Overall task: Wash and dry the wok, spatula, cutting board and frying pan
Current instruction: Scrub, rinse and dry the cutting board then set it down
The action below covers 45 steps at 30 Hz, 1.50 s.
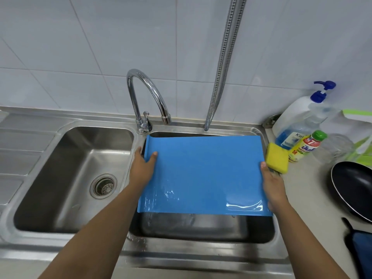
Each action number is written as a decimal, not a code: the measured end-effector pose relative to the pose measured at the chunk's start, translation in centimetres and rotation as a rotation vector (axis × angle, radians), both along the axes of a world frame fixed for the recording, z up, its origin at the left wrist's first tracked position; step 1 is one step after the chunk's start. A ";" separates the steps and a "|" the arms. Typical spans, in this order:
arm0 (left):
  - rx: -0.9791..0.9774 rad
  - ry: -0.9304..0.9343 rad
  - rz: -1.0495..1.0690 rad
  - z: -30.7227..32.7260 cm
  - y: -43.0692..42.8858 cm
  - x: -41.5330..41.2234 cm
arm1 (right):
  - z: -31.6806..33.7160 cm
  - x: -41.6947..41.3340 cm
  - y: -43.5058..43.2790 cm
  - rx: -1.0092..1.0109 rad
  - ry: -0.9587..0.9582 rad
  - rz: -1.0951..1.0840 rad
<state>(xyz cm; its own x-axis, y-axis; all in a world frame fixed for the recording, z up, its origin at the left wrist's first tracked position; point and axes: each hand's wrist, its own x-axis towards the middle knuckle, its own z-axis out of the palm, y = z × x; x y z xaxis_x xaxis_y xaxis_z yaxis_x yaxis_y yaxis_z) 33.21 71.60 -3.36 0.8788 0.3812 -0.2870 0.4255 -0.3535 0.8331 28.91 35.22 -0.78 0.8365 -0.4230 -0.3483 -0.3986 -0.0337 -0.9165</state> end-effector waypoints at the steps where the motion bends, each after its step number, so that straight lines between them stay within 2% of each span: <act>1: 0.025 0.039 -0.001 0.5 -0.1 -0.1 | 0.0 0.0 0.0 -0.001 -0.012 0.001; 3: 0.043 0.060 -0.007 1.1 0.1 -0.2 | 0.3 0.0 0.5 -0.040 -0.032 0.004; 6: -0.110 0.023 -0.003 0.8 1.3 -0.8 | 0.2 0.1 1.0 -0.101 -0.008 0.077; 9: -0.285 -0.009 0.016 0.5 2.5 -2.0 | -0.3 0.1 1.6 -0.072 0.007 0.171; 13: -0.378 -0.053 -0.014 1.4 3.0 -3.0 | -1.5 -0.2 2.0 -0.053 0.006 0.166; 17: -0.356 -0.111 -0.023 2.5 2.0 -4.2 | -2.1 -1.1 2.0 0.038 -0.066 0.041; 25: -0.335 -0.179 0.030 3.5 0.5 -4.9 | -0.3 -2.5 1.9 0.063 -0.202 -0.103; 39: -0.280 -0.214 -0.027 4.2 0.1 -5.7 | -1.2 -5.2 2.1 0.091 -0.131 -0.181; 42: -0.319 -0.233 -0.101 6.7 0.6 -5.3 | 0.6 -4.7 1.3 0.186 -0.071 -0.227; 45: -0.498 -0.161 -0.363 8.5 0.8 -4.9 | 1.7 -4.8 -0.3 0.331 0.040 -0.305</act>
<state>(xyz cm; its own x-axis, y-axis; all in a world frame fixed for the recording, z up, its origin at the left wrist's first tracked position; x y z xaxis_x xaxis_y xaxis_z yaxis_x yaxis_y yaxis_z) 28.33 72.39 5.11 0.9738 -0.0943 -0.2069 0.2074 -0.0051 0.9782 24.06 34.93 0.88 0.6737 -0.5087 -0.5360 -0.3803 0.3832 -0.8417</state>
